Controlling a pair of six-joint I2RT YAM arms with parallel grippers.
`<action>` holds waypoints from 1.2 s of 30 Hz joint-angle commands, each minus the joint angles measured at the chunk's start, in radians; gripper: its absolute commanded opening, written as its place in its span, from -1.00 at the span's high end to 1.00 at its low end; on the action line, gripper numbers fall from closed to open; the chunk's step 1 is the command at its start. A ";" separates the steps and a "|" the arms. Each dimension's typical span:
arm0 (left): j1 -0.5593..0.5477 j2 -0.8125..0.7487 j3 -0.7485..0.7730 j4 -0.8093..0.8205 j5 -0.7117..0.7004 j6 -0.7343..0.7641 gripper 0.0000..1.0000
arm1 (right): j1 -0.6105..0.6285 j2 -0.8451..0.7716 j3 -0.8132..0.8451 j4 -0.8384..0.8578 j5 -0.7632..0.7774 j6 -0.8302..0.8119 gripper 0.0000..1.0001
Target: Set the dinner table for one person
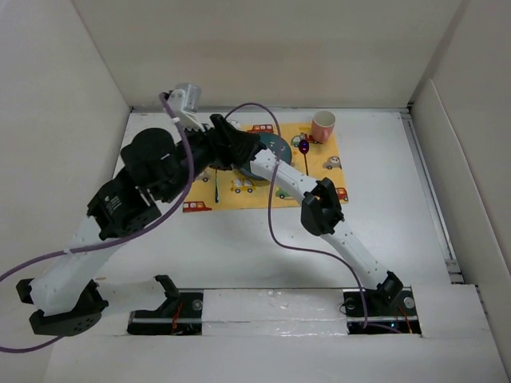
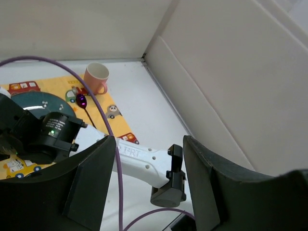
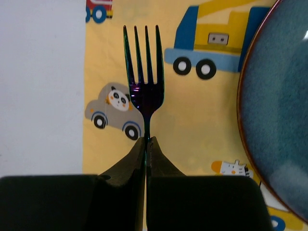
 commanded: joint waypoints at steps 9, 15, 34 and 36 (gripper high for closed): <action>0.002 0.091 -0.022 0.099 0.024 0.041 -0.09 | -0.047 0.075 0.088 0.128 -0.024 0.012 1.00; 0.002 0.124 -0.016 0.127 0.016 0.049 -0.10 | -0.058 0.099 0.101 0.156 -0.057 -0.006 0.99; 0.002 0.138 0.007 0.105 -0.073 0.049 -0.11 | -0.076 -0.076 0.038 0.185 -0.093 -0.049 0.20; 0.002 0.143 0.067 0.055 -0.122 0.077 -0.12 | -0.076 -0.133 -0.005 0.202 -0.104 -0.063 0.11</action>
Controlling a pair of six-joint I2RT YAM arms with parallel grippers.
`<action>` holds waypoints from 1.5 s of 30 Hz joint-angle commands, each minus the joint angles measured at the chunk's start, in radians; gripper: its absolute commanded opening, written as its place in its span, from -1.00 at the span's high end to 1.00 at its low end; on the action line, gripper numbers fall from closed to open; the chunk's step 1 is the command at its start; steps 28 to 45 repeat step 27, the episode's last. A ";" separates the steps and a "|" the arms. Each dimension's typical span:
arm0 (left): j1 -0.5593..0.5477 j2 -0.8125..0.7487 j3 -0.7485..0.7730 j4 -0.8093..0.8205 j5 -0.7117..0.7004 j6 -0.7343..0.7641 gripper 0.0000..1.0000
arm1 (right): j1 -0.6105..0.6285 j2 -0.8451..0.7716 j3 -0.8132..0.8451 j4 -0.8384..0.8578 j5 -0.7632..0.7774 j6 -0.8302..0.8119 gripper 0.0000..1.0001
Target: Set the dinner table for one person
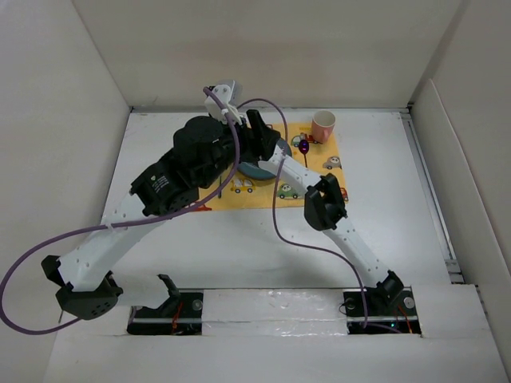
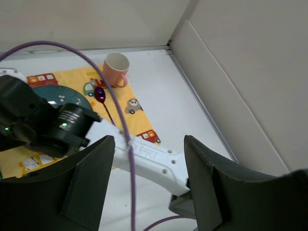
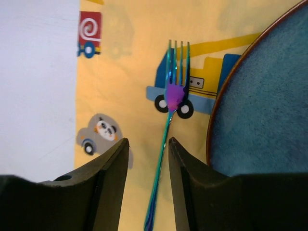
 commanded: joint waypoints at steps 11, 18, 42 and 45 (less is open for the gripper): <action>0.080 -0.279 -0.054 -0.180 -0.244 0.007 -0.46 | 0.019 -0.980 -0.807 0.172 0.054 -0.063 -0.74; 0.080 -0.525 -0.293 -0.336 -0.415 -0.065 -0.52 | 0.019 -1.661 -1.293 0.080 0.325 0.034 -1.00; 0.080 -0.592 -0.393 -0.358 -0.327 -0.123 -0.51 | -0.159 -2.039 -1.513 -0.042 0.413 0.124 -1.00; 0.080 -0.592 -0.393 -0.358 -0.327 -0.123 -0.51 | -0.159 -2.039 -1.513 -0.042 0.413 0.124 -1.00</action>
